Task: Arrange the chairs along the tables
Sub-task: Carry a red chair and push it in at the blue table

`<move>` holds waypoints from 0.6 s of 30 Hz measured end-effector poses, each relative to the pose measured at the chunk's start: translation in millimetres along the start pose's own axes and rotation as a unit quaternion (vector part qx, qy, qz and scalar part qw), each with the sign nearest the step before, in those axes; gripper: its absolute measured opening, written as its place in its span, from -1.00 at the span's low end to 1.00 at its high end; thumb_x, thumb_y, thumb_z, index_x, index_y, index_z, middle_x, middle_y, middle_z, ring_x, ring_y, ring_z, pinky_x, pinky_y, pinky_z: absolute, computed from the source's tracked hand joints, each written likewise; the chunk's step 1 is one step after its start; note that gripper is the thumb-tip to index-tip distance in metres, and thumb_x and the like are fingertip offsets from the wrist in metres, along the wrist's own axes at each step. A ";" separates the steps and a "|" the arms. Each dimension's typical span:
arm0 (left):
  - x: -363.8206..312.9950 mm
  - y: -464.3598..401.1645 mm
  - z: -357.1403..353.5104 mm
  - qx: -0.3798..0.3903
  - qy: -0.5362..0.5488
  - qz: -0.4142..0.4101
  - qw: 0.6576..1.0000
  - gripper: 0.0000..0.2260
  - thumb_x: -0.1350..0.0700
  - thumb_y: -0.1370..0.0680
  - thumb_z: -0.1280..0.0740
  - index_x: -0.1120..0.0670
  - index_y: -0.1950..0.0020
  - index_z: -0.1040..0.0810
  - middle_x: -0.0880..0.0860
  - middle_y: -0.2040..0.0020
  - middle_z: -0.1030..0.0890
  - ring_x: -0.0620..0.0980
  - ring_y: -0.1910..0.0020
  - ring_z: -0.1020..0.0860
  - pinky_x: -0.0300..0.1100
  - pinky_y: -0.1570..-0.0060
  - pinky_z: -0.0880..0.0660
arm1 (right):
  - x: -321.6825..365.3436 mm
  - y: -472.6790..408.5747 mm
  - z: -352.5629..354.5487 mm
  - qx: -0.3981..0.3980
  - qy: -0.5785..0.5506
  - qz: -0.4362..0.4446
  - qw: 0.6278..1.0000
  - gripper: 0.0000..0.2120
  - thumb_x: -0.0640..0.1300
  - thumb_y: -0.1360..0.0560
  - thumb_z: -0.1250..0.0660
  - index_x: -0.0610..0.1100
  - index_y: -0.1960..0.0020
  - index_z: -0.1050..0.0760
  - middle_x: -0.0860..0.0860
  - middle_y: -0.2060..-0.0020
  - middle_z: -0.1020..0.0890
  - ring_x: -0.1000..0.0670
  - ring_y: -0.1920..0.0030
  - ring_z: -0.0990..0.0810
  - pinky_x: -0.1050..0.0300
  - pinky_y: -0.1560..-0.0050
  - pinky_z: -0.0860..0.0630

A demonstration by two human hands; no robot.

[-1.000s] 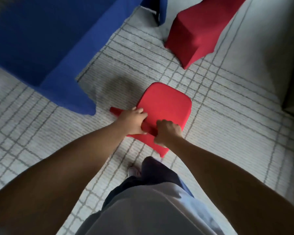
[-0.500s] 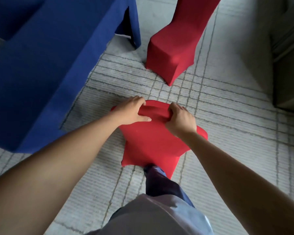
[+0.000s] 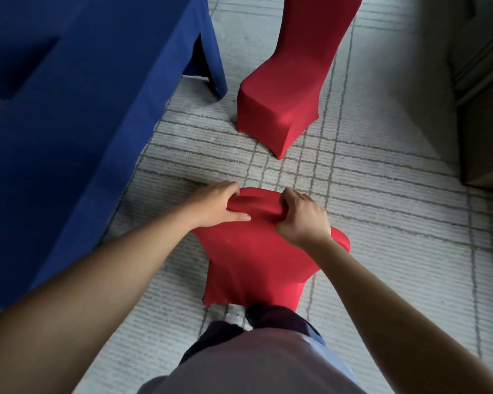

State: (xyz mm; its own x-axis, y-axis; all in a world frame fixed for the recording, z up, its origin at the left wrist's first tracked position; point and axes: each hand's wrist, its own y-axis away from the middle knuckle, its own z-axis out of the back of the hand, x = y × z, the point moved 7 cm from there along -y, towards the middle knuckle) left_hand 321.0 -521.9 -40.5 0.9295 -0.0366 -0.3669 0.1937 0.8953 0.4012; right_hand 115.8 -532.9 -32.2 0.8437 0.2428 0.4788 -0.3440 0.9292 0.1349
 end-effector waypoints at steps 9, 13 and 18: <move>-4.8 7.4 -3.4 0.013 -0.019 -0.015 1.000 -0.39 -0.45 -0.38 -0.36 -0.04 -0.21 -0.43 -0.08 -0.22 -0.51 -0.03 -0.18 -0.48 -0.03 -0.14 -0.48 | 4.8 13.5 2.2 0.006 0.004 -0.029 1.000 -0.74 -0.11 -0.28 -0.33 -0.03 0.04 -0.40 0.12 0.21 -0.47 -0.07 0.11 -0.46 0.09 0.20 -0.28; 2.3 30.0 -21.6 0.000 -0.015 -0.026 1.000 -0.46 -0.51 -0.32 -0.30 -0.14 -0.03 -0.35 -0.15 -0.06 -0.47 -0.06 -0.07 -0.46 -0.02 -0.10 -0.49 | 16.7 35.9 -11.3 0.055 0.018 -0.041 0.997 -0.78 -0.12 -0.31 -0.31 0.00 0.06 -0.40 0.14 0.30 -0.41 -0.07 0.16 -0.42 0.06 0.22 -0.29; 11.0 66.3 -51.4 -0.009 -0.022 -0.048 0.999 -0.50 -0.46 -0.34 -0.34 -0.11 0.03 -0.34 -0.12 0.00 -0.49 -0.07 -0.01 -0.45 -0.05 -0.05 -0.47 | 31.1 70.6 -41.4 0.123 0.039 -0.049 0.990 -0.82 -0.11 -0.35 -0.31 0.02 0.06 -0.42 0.11 0.32 -0.46 -0.10 0.21 -0.46 0.09 0.26 -0.35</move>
State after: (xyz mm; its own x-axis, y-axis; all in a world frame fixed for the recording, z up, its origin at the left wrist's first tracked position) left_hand 327.9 -440.1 -61.1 0.9198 -0.1421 -0.3657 0.2775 0.8945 0.3504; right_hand 134.8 -448.3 -43.6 0.9039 0.1855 0.3854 -0.3413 0.8558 0.3887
